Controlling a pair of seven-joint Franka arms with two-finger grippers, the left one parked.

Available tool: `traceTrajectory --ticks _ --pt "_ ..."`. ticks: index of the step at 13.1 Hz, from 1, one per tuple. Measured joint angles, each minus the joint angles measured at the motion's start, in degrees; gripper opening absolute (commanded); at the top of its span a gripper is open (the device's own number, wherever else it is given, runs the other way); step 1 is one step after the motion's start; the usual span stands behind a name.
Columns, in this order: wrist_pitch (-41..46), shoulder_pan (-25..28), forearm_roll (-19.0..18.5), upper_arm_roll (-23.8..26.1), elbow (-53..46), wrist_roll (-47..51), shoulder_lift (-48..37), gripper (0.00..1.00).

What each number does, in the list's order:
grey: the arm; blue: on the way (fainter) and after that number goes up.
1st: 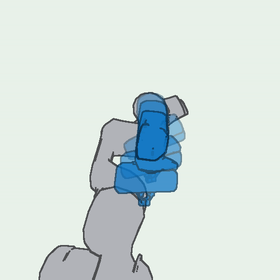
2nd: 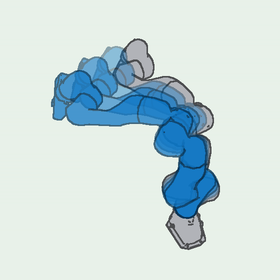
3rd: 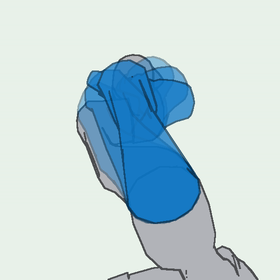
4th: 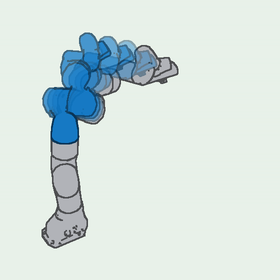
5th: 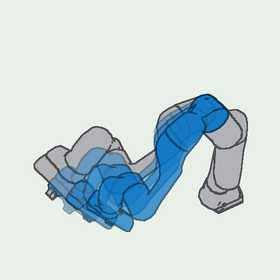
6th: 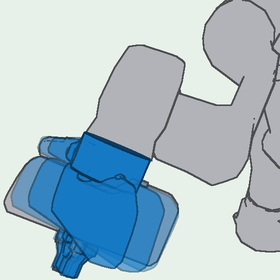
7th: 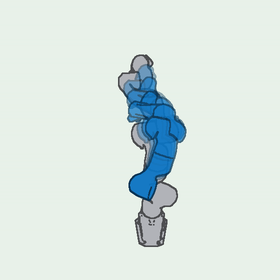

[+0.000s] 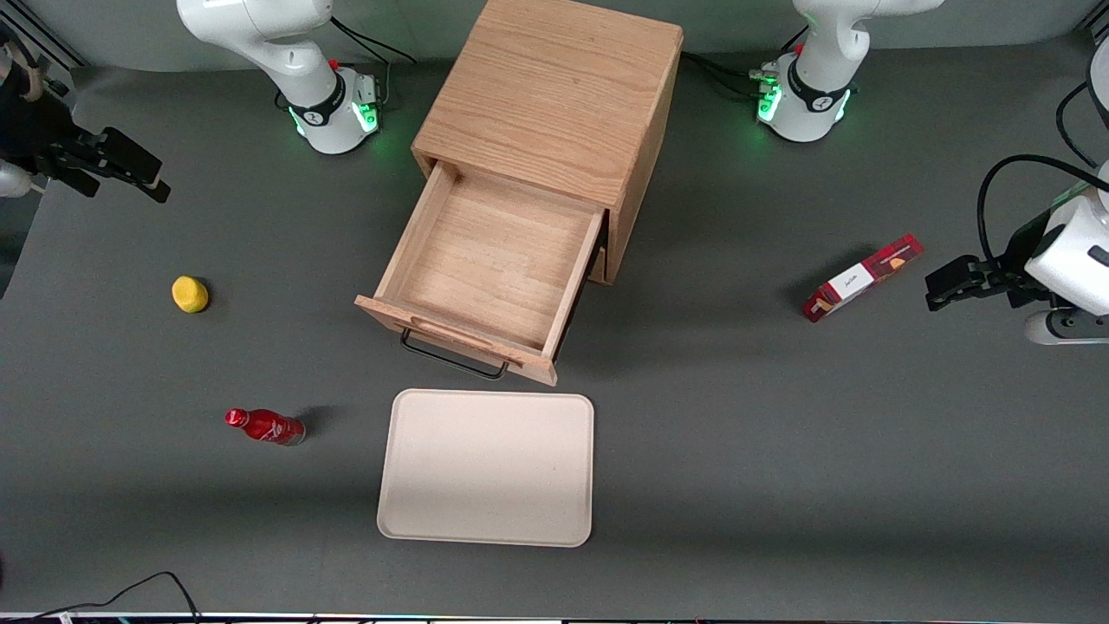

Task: Close top drawer
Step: 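Move the right gripper toward the open wooden drawer's front panel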

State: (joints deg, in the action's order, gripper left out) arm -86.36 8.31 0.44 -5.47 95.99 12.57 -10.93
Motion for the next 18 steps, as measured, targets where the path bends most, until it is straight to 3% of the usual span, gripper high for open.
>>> traceTrajectory --ticks 15,18 --pt "3.91 0.37 0.26 1.94 -5.79 -0.52 1.12 1.00" --pt "4.43 0.39 4.23 2.10 -10.38 -11.05 5.77 1.00"
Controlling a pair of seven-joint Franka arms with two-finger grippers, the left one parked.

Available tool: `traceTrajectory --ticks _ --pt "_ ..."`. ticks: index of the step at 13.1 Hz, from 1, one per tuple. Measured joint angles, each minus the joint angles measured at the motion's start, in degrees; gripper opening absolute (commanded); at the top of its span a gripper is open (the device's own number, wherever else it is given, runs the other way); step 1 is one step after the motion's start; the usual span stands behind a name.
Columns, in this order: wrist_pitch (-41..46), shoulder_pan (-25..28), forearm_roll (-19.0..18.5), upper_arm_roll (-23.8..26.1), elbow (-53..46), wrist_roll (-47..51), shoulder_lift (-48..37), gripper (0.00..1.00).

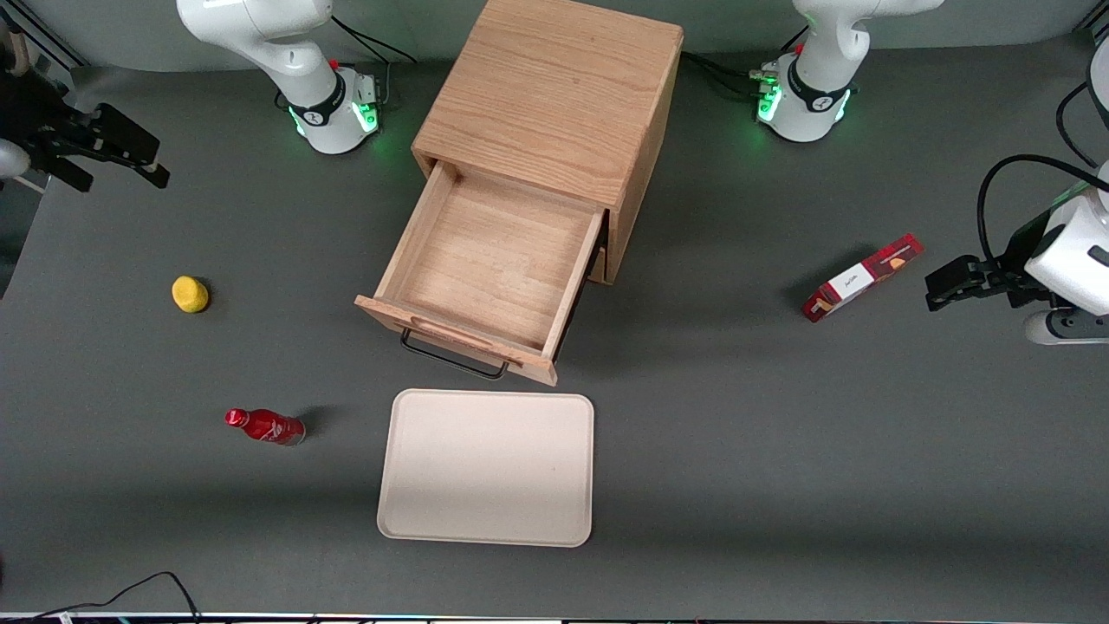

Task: Close top drawer
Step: 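Move the right gripper toward the open wooden drawer's front panel, then lower the right gripper beside the drawer front near its black handle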

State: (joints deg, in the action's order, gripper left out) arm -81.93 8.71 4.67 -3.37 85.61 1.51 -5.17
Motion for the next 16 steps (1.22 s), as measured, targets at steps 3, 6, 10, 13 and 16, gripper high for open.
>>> traceTrajectory --ticks 3,6,10,13,16 --pt "0.01 0.15 5.45 1.16 -8.93 -7.55 7.86 1.00" --pt "-2.94 0.67 9.53 6.40 -14.52 -9.49 13.90 1.00" --pt "-8.03 1.21 11.86 9.08 -18.28 -13.68 21.40 1.00" --pt "-7.99 1.21 11.56 9.85 -22.75 -26.50 28.26 1.00" --pt "-7.12 1.09 9.49 9.80 -23.80 -36.31 32.35 1.00"
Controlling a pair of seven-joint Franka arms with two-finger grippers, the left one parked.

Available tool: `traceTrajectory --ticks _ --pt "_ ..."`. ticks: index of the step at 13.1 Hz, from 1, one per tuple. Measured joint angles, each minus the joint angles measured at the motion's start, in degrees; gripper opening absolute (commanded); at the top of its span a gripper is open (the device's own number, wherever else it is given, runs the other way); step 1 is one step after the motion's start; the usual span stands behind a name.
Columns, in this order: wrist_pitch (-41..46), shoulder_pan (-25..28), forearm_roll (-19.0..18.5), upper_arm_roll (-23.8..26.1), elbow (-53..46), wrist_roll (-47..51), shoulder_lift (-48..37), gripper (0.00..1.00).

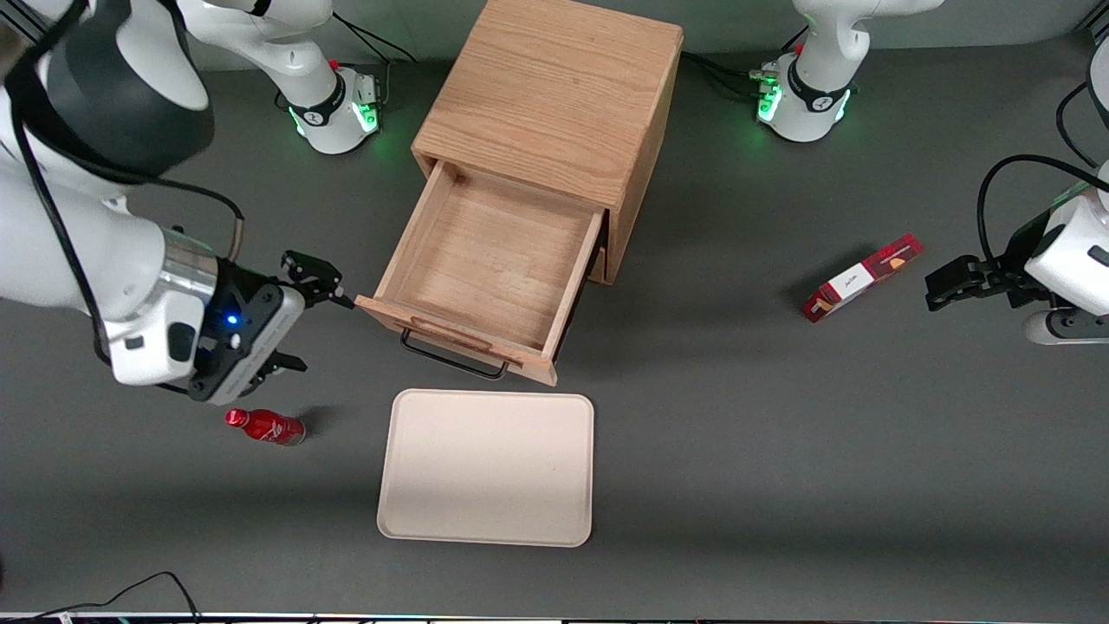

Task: Close top drawer
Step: 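Lower the right gripper beside the drawer front near its black handle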

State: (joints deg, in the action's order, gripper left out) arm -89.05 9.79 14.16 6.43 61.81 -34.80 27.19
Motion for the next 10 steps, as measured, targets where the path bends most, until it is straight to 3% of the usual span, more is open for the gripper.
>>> traceTrajectory --ticks 5,10 --pt "1.21 -0.06 -1.41 -0.36 -0.54 -4.18 4.14 1.00" --pt "-0.12 0.30 -1.43 -0.15 -4.97 -3.37 13.46 1.00"
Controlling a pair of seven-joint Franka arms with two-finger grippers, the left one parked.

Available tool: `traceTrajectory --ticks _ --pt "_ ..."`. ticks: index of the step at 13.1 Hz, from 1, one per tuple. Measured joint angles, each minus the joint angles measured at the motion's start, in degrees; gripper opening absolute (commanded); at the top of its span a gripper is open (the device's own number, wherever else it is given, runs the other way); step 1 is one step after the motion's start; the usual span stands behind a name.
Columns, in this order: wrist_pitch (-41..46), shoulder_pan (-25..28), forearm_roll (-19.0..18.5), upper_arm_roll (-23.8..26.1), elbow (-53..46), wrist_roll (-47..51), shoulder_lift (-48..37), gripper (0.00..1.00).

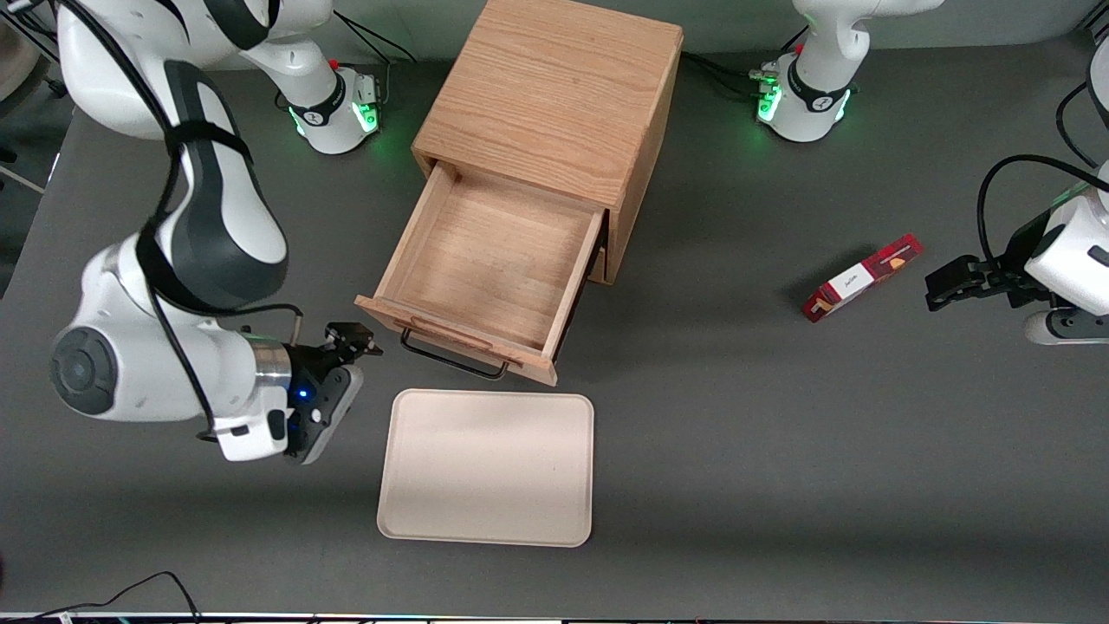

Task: Close top drawer
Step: 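Lower the right gripper beside the drawer front near its black handle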

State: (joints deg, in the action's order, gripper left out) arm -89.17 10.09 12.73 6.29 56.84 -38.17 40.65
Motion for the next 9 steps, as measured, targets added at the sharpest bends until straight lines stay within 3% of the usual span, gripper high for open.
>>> traceTrajectory --ticks 9 --pt "-2.31 2.21 0.02 1.90 -1.54 6.26 2.57 1.00"
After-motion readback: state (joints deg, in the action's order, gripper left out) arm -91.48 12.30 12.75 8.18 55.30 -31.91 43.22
